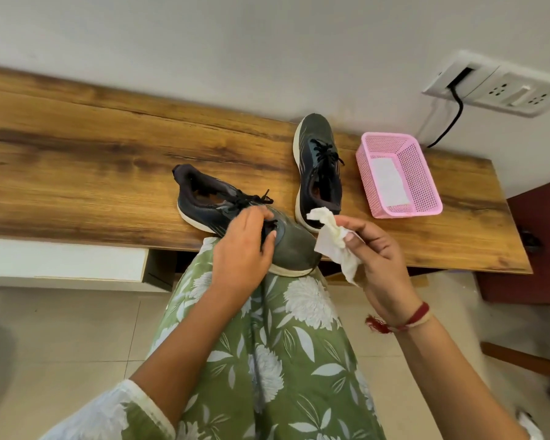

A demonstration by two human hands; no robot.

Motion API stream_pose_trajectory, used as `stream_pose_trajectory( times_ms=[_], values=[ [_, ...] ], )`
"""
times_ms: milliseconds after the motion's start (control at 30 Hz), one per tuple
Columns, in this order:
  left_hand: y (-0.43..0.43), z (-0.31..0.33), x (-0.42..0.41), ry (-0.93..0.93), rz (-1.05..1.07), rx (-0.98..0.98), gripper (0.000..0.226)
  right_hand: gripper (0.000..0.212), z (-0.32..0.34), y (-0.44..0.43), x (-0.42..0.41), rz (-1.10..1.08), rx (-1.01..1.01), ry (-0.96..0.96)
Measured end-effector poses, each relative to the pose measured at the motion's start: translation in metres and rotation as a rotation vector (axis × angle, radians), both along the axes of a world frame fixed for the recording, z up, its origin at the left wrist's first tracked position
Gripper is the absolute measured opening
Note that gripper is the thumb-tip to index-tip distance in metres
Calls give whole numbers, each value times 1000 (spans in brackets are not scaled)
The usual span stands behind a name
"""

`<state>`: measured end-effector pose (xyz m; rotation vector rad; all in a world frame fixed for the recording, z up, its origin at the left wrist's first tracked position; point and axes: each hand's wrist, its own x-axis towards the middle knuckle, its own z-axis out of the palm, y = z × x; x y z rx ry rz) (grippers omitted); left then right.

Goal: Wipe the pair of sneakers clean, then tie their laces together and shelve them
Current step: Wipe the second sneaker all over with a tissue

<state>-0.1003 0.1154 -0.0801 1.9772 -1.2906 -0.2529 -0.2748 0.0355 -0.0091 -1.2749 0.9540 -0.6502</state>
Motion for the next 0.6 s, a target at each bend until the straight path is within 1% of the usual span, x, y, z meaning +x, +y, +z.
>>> stream_pose_trajectory(
  times_ms=[33, 67, 100, 133, 200, 233, 267, 300, 367, 400, 433, 500, 533, 600],
  values=[
    [-2, 6, 1, -91, 33, -14, 27, 26, -1, 2, 0, 2, 10, -33],
    [-7, 12, 4, -168, 51, 17, 30, 25, -2, 2, 0, -9, 10, -51],
    [-12, 16, 6, -221, 22, 112, 35, 24, -4, 0, 2, -41, 24, -56],
    [-16, 20, 7, -258, -59, 257, 40, 25, -9, -3, 4, -96, 38, -40],
    [-23, 25, 7, -338, -267, 529, 54, 28, -19, -12, 7, -231, 25, 78],
    [-23, 26, 7, -368, -321, 606, 59, 29, -25, -16, 8, -276, -1, 155],
    [-20, 26, 6, -375, -313, 615, 61, 30, -31, -20, 9, -293, -25, 221],
    [-14, 29, 4, -352, -256, 560, 61, 31, -36, -23, 9, -280, -32, 270],
    [-1, 32, 3, -247, -51, 390, 62, 33, -43, -26, 10, -221, 33, 303],
    [4, 32, 4, -161, 72, 319, 68, 34, -45, -28, 11, -196, 81, 298],
    [10, 31, 5, -42, 193, 269, 75, 34, -46, -29, 13, -179, 116, 292],
    [14, 27, 13, 272, 375, 233, 93, 33, -47, -31, 15, -182, 113, 296],
    [14, 23, 16, 407, 414, 238, 101, 32, -48, -31, 15, -195, 93, 302],
    [11, 15, 16, 578, 393, 272, 116, 26, -50, -27, 17, -199, 39, 337]
  ],
)
